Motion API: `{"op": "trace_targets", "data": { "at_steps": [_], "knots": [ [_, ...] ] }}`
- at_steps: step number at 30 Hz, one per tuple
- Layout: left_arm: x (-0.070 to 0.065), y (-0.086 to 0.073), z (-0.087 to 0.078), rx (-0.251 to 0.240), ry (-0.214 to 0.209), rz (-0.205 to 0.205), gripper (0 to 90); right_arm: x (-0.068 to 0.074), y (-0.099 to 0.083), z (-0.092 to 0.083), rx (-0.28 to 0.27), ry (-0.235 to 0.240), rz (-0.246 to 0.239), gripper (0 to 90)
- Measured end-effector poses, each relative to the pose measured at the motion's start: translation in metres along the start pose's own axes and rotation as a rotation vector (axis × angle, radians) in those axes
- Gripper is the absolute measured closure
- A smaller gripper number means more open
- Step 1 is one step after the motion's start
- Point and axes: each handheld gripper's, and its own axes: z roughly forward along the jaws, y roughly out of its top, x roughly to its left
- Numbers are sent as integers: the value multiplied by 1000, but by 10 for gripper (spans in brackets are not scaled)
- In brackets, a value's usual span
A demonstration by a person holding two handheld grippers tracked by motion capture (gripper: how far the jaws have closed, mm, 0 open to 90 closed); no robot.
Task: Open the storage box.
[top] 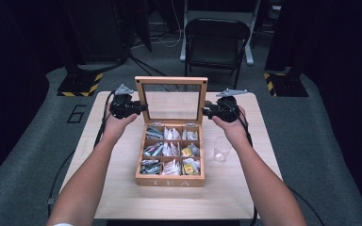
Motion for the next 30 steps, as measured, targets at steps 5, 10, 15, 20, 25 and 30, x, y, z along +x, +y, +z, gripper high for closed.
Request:
{"op": "trace_targets", "data": {
  "at_steps": [5, 10, 15, 20, 25, 30],
  "knots": [
    [1, 1, 2, 1, 6, -3, 653, 5, -5, -5, 6, 33, -6, 500],
    [3, 2, 4, 5, 4, -7, 654, 14, -12, -10, 5, 47, -23, 438],
    [4, 4, 7, 9, 11, -15, 657, 20, -17, -15, 8, 51, -66, 447],
    [7, 4, 11, -1, 10, -42, 658, 21, -20, -19, 11, 57, -66, 472],
    [8, 5, 14, -6, 16, -53, 658, 18, -23, -23, 14, 60, -54, 498],
    [9, 7, 17, 8, 22, -54, 655, 18, -25, -25, 4, 67, -48, 507]
  ]
}}
